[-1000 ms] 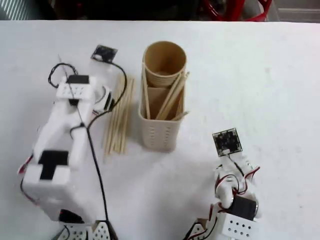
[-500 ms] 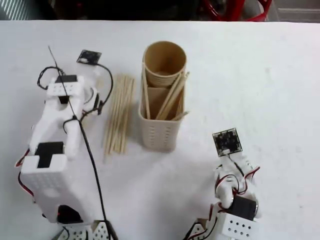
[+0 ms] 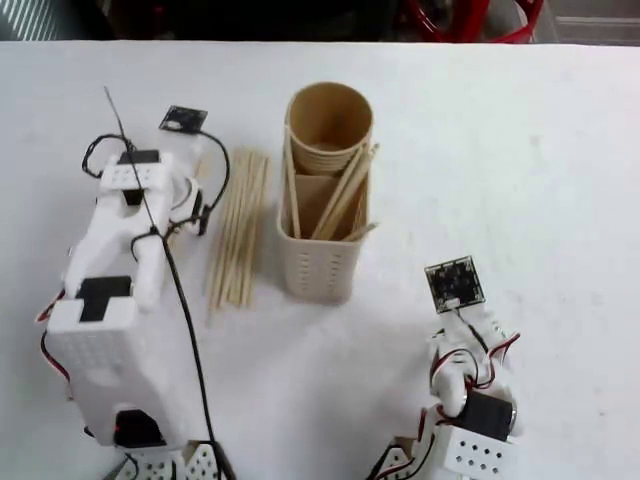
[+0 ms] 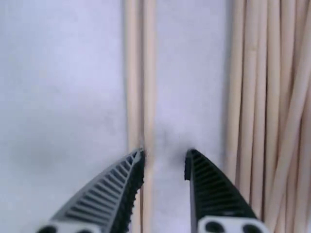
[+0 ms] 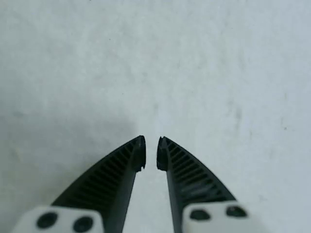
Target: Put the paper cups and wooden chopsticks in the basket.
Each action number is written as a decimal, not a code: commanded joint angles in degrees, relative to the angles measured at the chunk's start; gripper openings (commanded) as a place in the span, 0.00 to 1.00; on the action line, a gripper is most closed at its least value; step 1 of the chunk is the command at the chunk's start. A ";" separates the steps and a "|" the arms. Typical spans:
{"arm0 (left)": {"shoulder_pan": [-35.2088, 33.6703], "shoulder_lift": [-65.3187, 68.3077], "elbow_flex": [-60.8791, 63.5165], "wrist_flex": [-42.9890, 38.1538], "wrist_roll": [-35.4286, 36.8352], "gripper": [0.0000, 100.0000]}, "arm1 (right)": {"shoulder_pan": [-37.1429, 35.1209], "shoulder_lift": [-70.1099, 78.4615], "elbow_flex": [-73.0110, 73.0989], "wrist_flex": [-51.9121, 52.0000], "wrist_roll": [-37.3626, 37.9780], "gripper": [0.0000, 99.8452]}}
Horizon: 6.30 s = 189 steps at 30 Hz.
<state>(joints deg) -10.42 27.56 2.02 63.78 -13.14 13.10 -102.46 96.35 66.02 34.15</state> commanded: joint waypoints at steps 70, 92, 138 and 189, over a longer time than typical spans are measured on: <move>40.57 -74.77 21.98 -26.46 1.23 0.03 | 0.22 -0.31 0.53 0.22 0.26 0.06; 32.66 -75.30 23.47 -23.65 1.23 0.07 | 0.22 -0.31 0.53 0.22 0.26 0.06; -2.42 -10.86 10.37 -14.68 -3.60 0.18 | 0.22 -0.31 0.53 0.22 0.26 0.06; 22.02 -53.93 -21.27 23.21 2.37 0.02 | 0.22 -0.31 0.53 0.22 0.26 0.06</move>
<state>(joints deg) 8.66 -16.66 -19.25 89.89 -11.47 13.10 -102.46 96.35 66.02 34.15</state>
